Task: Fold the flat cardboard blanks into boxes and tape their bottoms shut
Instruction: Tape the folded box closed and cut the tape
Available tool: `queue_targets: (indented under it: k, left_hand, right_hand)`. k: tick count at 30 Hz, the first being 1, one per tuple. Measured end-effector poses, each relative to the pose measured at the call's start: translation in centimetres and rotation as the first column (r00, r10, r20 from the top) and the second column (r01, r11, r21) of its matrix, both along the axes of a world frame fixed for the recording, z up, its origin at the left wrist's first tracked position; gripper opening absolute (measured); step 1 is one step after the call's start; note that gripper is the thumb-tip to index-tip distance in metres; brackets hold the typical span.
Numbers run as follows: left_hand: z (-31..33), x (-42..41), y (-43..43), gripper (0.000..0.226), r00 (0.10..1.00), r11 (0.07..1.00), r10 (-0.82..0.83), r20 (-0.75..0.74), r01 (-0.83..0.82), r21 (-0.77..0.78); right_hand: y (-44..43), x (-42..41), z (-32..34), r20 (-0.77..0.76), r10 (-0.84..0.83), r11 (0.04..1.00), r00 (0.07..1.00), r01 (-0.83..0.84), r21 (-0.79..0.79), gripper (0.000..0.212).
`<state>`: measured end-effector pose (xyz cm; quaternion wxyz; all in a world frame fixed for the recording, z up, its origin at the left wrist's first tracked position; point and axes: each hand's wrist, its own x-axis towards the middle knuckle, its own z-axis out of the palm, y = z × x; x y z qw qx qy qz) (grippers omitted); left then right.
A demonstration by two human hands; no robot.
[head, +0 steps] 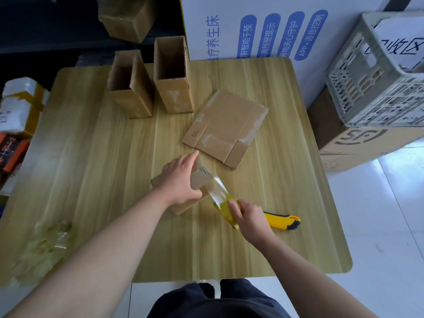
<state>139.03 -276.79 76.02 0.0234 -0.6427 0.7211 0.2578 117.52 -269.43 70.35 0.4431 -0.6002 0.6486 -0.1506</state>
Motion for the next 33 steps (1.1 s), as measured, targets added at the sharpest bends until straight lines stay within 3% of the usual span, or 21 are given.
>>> queue_targets:
  k: [3, 6, 9, 11, 12, 13, 14, 16, 18, 20, 22, 25, 28, 33]
  left_hand:
    - [0.1, 0.8, -0.9, 0.110, 1.000, 0.999, -0.024, -0.018, 0.025, 0.028]
    - [-0.1, 1.1, -0.8, 0.107, 0.990, 0.994, -0.104, 0.093, 0.102, 0.028]
    - [-0.9, 1.0, 1.5, 0.096, 0.980, 0.979, -0.012, 0.199, 0.052, -0.198]
    - [-1.9, 0.0, 4.1, 0.072, 0.987, 0.867, 0.138, 0.085, -0.079, -0.491]
    - [-2.2, -0.8, 5.5, 0.053, 0.982, 0.798, 0.185, -0.029, -0.168, -0.578]
    - [-2.0, -1.8, 6.7, 0.036, 0.966, 0.790, 0.216, -0.140, -0.257, -0.557]
    - [-2.0, -2.8, 7.7, 0.025, 0.928, 0.817, 0.288, -0.235, -0.366, -0.445]
    - [-3.1, -4.6, 8.4, 0.034, 0.758, 0.805, 0.547, -0.355, -0.592, -0.023]
    - [-3.7, -5.9, 7.5, 0.052, 0.427, 0.614, 0.782, -0.453, -0.652, 0.445]
    - [-4.2, -6.8, 6.3, 0.032, 0.132, 0.445, 0.875, -0.466, -0.597, 0.667]
    - [-4.2, -7.0, 5.4, 0.009, -0.013, 0.367, 0.891, -0.454, -0.567, 0.737]
    - [-4.0, -7.0, 5.0, 0.012, 0.009, 0.415, 0.866, -0.500, -0.569, 0.710]
    - [-4.3, -6.4, 4.8, 0.010, 0.093, 0.476, 0.843, -0.530, -0.587, 0.655]
    - [-4.3, -6.0, 5.3, 0.011, 0.206, 0.522, 0.827, -0.523, -0.626, 0.579]
  right_hand:
    - [1.5, 0.0, -0.9, 0.058, -0.037, 0.999, 0.998, 0.034, 0.041, 0.041]
    - [1.8, 0.4, -1.1, 0.123, -0.071, 0.996, 0.990, 0.063, 0.070, 0.040]
    - [1.6, 0.9, -0.7, 0.172, -0.089, 0.993, 0.981, 0.074, 0.094, 0.037]
    - [1.5, 0.9, -0.6, 0.187, -0.098, 0.990, 0.977, 0.077, 0.115, 0.037]
    - [1.5, 0.9, -0.6, 0.186, -0.091, 0.990, 0.978, 0.069, 0.125, 0.037]
    - [1.4, 1.0, -0.6, 0.185, -0.079, 0.990, 0.980, 0.055, 0.129, 0.037]
    - [1.4, 1.0, -0.5, 0.185, -0.069, 0.991, 0.980, 0.045, 0.129, 0.036]
    - [1.3, 1.1, -0.3, 0.206, -0.072, 0.991, 0.976, 0.046, 0.128, 0.033]
    - [1.3, 1.4, 0.0, 0.231, -0.069, 0.990, 0.970, 0.039, 0.132, 0.030]
    - [1.2, 1.6, 0.2, 0.238, -0.034, 0.991, 0.971, 0.002, 0.137, 0.030]
    - [1.0, 1.2, 0.0, 0.192, 0.024, 0.993, 0.981, -0.046, 0.111, 0.029]
    - [0.3, -1.9, -1.2, -0.141, 0.113, 0.993, 0.984, -0.115, -0.013, 0.022]
    - [-0.2, -5.4, -2.5, -0.535, 0.239, 0.970, 0.810, -0.228, 0.088, 0.046]
    - [-0.8, -6.5, -3.9, -0.605, 0.324, 0.945, 0.727, -0.275, 0.175, 0.031]
